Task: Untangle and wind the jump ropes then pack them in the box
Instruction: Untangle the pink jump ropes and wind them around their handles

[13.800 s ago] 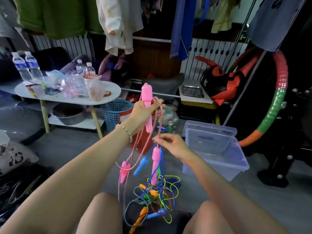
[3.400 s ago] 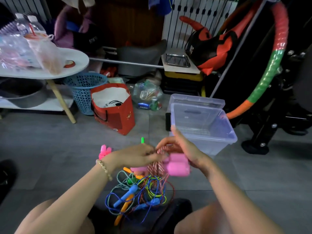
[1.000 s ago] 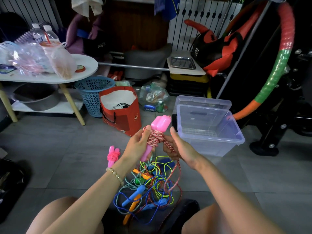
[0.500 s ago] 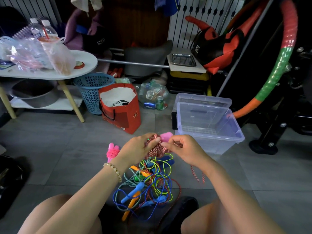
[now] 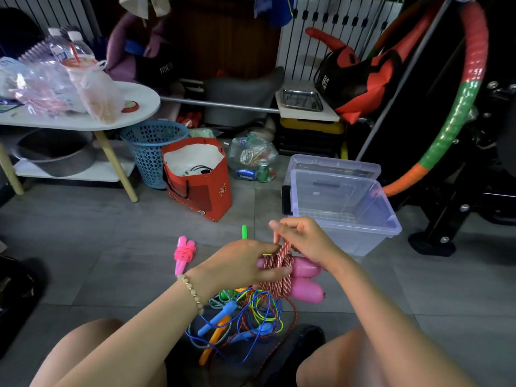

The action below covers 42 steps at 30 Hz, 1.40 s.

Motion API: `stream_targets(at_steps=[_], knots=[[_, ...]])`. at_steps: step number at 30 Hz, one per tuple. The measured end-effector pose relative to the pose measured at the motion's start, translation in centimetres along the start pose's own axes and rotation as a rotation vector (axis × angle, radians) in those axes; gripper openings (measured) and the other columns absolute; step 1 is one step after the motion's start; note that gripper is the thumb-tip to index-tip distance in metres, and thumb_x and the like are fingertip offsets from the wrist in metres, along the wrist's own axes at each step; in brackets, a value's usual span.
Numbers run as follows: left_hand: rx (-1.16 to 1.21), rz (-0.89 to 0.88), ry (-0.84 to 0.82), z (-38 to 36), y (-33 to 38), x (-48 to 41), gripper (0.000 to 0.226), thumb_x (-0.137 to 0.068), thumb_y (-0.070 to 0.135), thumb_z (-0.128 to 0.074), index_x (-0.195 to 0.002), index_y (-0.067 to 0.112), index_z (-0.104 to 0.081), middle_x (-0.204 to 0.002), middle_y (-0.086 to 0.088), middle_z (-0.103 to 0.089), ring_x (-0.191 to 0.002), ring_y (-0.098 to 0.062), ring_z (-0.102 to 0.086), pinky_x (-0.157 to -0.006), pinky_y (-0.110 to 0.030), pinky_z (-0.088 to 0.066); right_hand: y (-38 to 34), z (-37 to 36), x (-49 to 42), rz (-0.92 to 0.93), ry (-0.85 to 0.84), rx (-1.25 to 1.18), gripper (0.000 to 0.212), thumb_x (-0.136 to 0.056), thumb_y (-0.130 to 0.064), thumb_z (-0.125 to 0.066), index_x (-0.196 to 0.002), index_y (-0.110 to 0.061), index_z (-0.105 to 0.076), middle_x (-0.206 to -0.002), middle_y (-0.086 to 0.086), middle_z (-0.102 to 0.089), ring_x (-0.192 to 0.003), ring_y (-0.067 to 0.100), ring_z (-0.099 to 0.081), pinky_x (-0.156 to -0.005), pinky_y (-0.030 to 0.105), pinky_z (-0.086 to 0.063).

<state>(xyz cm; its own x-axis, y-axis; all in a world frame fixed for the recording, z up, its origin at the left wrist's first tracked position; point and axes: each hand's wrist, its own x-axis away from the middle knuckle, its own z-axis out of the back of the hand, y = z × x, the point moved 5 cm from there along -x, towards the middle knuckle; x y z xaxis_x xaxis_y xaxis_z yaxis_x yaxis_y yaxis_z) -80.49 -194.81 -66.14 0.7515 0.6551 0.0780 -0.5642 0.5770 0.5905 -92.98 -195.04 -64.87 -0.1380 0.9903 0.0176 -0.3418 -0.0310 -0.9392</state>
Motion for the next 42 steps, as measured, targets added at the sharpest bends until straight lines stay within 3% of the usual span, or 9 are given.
stream_targets(at_steps=[4, 8, 10, 14, 19, 24, 32, 39, 42], knots=[[0.480, -0.099, -0.011, 0.5, 0.8, 0.9, 0.014, -0.093, 0.041, -0.051, -0.086, 0.030, -0.057, -0.052, -0.001, -0.053, -0.040, -0.009, -0.046, -0.042, -0.017, -0.039, 0.3, 1.5, 0.7, -0.167, 0.031, -0.205, 0.060, -0.084, -0.059, -0.034, -0.070, -0.017, -0.075, -0.054, -0.002, -0.050, -0.048, 0.007, -0.043, -0.049, 0.017, -0.035], [0.797, -0.014, 0.095, 1.8, 0.6, 0.6, 0.021, -0.096, 0.038, -0.042, -0.097, 0.020, -0.054, -0.046, 0.002, -0.058, -0.032, -0.006, -0.047, -0.032, -0.017, -0.037, 0.8, 0.7, 1.1, -0.244, -0.072, -0.541, 0.092, -0.082, -0.072, -0.021, -0.099, 0.006, -0.068, -0.093, 0.021, -0.069, -0.088, 0.026, -0.067, -0.077, 0.031, -0.053], [0.897, 0.091, 0.175, 2.1, 0.3, 0.2, 0.024, -0.097, 0.033, -0.035, -0.106, 0.017, -0.051, -0.046, 0.000, -0.057, -0.032, -0.007, -0.047, -0.032, -0.018, -0.038, 1.1, 0.3, 0.9, -0.246, -0.031, -0.587, 0.105, -0.070, -0.087, -0.024, -0.093, 0.008, -0.063, -0.074, 0.012, -0.058, -0.064, 0.019, -0.054, -0.056, 0.025, -0.040], [1.055, 0.205, 0.334, 2.0, -0.7, -0.4, 0.037, -0.101, 0.035, -0.031, -0.113, 0.007, -0.052, -0.048, -0.003, -0.054, -0.031, -0.011, -0.044, -0.033, -0.017, -0.037, 0.8, -0.4, 0.5, -0.156, 0.022, -0.554, 0.079, -0.083, -0.073, -0.010, -0.092, -0.015, -0.062, -0.056, -0.004, -0.034, -0.047, 0.008, -0.019, -0.047, 0.025, -0.010], [1.067, 0.353, 0.472, 1.4, -2.7, -0.7, 0.038, -0.097, 0.045, -0.038, -0.104, 0.011, -0.054, -0.048, -0.001, -0.058, -0.033, -0.014, -0.045, -0.034, -0.018, -0.038, 1.1, -1.0, 0.4, -0.169, 0.103, -0.093, 0.042, -0.098, -0.046, -0.028, -0.082, -0.022, -0.058, -0.057, -0.014, -0.045, -0.043, -0.002, -0.040, -0.046, 0.009, -0.027], [0.924, 0.449, 0.595, 1.9, -4.7, -0.5, 0.032, -0.094, 0.048, -0.044, -0.103, 0.017, -0.049, -0.048, -0.003, -0.061, -0.032, -0.016, -0.047, -0.034, -0.020, -0.039, 0.4, -0.3, 0.9, 0.055, 0.157, 0.297, 0.019, -0.098, -0.022, -0.045, -0.112, -0.025, -0.058, -0.064, -0.015, -0.054, -0.061, -0.003, -0.051, -0.062, 0.026, -0.043], [0.482, 0.352, 0.470, 1.6, -3.6, -0.3, 0.027, -0.094, 0.054, -0.037, -0.107, 0.033, -0.048, -0.050, 0.002, -0.060, -0.046, -0.017, -0.061, -0.048, -0.028, -0.048, -1.5, -0.3, 0.9, 0.162, 0.203, -0.136, 0.008, -0.081, -0.015, -0.069, -0.079, -0.010, -0.063, -0.063, -0.001, -0.067, -0.058, 0.012, -0.063, -0.055, 0.019, -0.049], [0.641, 0.328, 0.398, 0.5, -2.3, 0.2, 0.028, -0.098, 0.046, -0.026, -0.101, 0.024, -0.043, -0.064, -0.010, -0.057, -0.043, -0.015, -0.050, -0.041, -0.022, -0.043, -1.2, -0.5, 0.9, 0.130, 0.156, -0.211, 0.009, -0.073, -0.029, -0.069, -0.079, -0.023, -0.071, -0.064, 0.002, -0.069, -0.056, 0.014, -0.063, -0.058, 0.022, -0.053], [0.590, 0.323, 0.398, 0.5, -2.5, 0.3, 0.026, -0.100, 0.041, -0.026, -0.104, 0.022, -0.042, -0.080, -0.003, -0.054, -0.059, -0.006, -0.053, -0.055, -0.014, -0.042, -1.0, -0.5, 0.9, 0.094, 0.143, -0.207, 0.011, -0.075, -0.032, -0.065, -0.082, -0.025, -0.072, -0.068, 0.004, -0.071, -0.055, 0.016, -0.061, -0.059, 0.022, -0.052]])
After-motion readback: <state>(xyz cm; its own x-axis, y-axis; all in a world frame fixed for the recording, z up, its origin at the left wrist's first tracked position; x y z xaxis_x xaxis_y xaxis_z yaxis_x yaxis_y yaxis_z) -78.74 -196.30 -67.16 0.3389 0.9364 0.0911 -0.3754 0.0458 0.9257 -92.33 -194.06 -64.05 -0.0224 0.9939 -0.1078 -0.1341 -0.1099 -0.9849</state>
